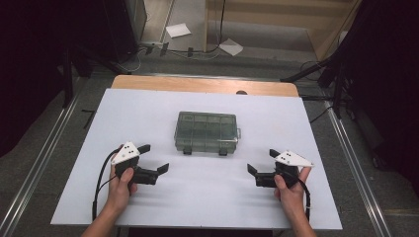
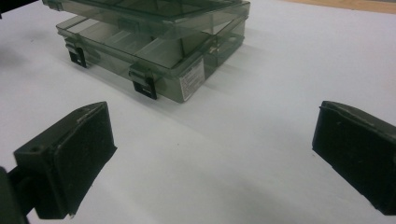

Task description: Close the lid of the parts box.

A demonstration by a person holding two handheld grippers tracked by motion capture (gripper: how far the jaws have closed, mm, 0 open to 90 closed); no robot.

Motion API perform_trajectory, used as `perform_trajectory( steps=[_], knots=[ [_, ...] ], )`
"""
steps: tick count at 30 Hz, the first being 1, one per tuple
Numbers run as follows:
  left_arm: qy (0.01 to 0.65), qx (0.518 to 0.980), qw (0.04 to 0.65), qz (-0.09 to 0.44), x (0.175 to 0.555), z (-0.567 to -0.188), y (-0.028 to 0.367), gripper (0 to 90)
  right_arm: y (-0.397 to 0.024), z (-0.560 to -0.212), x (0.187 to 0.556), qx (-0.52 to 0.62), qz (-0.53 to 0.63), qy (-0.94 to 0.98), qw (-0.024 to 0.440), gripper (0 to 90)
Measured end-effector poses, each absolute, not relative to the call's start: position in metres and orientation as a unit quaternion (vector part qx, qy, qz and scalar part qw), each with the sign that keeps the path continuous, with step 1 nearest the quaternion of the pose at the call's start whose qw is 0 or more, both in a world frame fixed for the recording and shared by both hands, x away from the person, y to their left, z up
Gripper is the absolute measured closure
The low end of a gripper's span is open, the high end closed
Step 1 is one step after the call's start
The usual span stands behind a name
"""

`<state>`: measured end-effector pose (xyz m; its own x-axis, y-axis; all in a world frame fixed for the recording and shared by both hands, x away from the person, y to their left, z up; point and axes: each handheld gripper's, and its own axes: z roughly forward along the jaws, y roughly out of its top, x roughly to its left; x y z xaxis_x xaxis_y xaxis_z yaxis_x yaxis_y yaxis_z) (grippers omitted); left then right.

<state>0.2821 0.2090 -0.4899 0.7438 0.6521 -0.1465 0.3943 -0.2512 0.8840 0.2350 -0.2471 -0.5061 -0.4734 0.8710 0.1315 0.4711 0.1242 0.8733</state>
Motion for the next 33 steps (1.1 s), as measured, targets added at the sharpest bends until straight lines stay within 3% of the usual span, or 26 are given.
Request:
perform_trajectory(
  steps=[33],
  knots=[
    [0.364,0.774,0.494,0.153,0.246,-0.488,0.279,0.0,-0.311,-0.509,0.177,0.503,0.469,0.686,0.237,0.0]
  ],
)
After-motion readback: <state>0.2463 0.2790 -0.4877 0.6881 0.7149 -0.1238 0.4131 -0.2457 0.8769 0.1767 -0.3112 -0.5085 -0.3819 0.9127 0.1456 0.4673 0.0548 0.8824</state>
